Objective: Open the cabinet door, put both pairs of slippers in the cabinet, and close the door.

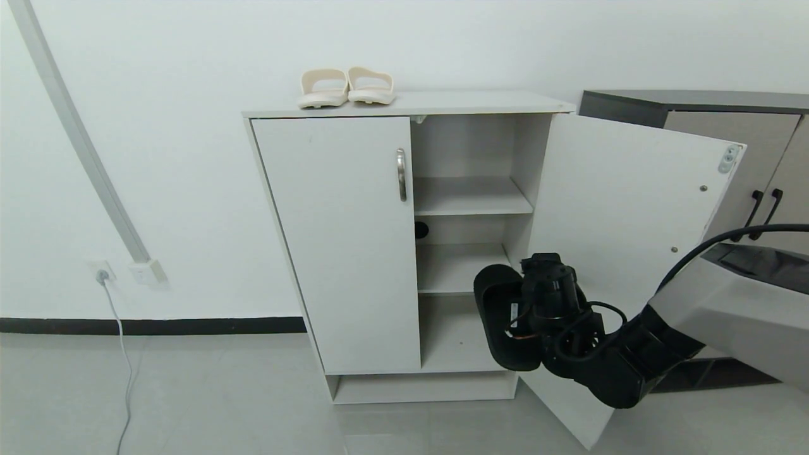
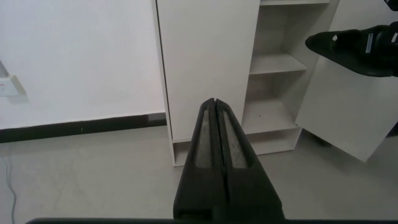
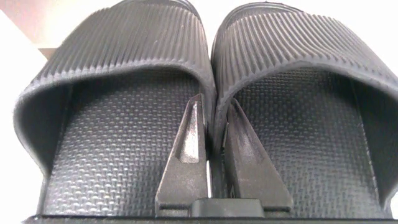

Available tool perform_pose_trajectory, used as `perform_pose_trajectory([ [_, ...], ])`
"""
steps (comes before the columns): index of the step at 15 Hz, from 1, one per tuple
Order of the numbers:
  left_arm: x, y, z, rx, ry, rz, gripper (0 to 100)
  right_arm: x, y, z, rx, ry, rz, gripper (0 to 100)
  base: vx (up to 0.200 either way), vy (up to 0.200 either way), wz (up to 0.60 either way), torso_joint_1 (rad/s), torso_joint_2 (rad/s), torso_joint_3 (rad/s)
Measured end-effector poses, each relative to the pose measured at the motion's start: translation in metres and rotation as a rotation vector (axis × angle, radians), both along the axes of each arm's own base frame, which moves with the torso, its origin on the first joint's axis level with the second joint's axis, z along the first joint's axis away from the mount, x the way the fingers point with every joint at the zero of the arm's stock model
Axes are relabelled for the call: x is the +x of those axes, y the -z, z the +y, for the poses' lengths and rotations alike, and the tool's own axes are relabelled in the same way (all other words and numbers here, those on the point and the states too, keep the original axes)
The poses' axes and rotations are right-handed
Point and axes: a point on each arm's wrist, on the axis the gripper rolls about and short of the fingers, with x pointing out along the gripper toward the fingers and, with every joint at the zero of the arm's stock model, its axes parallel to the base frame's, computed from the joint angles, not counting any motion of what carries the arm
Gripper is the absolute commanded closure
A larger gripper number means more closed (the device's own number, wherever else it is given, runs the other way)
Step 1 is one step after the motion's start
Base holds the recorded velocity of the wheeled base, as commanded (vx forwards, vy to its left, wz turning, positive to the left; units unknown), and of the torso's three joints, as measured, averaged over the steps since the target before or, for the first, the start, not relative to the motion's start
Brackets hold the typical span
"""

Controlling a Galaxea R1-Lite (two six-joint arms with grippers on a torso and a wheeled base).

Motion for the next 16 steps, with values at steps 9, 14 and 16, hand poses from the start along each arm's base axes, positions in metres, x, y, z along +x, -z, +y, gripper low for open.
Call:
perform_pose_trajectory([
  [9,0.0,0.0,0.0,0.002,0.0,0.0,100,0.019,-0.004,-0.005,0.005,0.012,-0.03,100,0.0,0.0,0.0,0.0,0.0,0.0],
  [14,0.0,0.0,0.0,0.002,0.0,0.0,100,0.018,-0.004,-0.004,0.002,0.011,-0.032,100,0.0,0.0,0.0,0.0,0.0,0.0],
  [16,0.0,0.0,0.0,0.002,-0.001,0.0,100,0.011,-0.009,0.009,0.016,-0.032,-0.061,100,0.0,0.0,0.0,0.0,0.0,0.0],
])
